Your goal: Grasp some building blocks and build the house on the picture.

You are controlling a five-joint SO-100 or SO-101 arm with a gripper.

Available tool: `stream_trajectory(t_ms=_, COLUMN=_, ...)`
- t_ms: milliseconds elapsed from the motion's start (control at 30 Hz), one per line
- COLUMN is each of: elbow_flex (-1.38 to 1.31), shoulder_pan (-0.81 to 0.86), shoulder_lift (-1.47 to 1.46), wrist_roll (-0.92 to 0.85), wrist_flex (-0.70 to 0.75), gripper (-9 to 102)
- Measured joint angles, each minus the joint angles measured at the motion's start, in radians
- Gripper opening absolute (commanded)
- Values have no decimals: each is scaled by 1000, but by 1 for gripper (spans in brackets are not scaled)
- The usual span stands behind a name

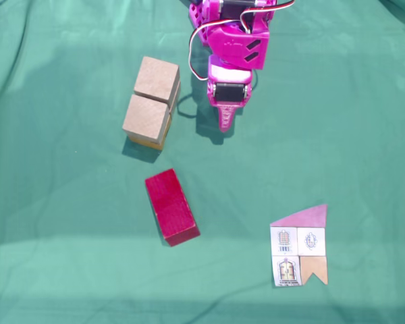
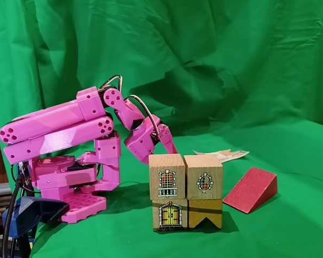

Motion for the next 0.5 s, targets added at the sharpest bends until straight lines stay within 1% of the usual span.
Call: stream_trajectory(t_ms=500, elbow_flex=0, shoulder_pan=0, shoulder_lift=0, wrist_roll=9, wrist_flex=0, gripper=0)
